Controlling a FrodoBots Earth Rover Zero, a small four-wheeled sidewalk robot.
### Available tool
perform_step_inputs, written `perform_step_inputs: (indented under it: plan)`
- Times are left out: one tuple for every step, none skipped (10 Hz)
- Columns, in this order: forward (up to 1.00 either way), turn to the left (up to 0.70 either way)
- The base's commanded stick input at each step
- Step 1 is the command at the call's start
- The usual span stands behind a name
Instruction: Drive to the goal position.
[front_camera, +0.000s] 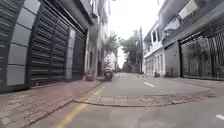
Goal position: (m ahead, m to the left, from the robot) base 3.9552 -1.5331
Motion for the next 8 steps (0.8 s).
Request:
perform_step_inputs:
  plan:
    - [0.5, 0.0]
    - [0.5, 0.0]
    - [0.5, 0.0]
    - [0.5, 0.0]
    - [0.5, 0.0]
    - [0.5, 0.0]
    - [0.5, 0.0]
    - [0.5, 0.0]
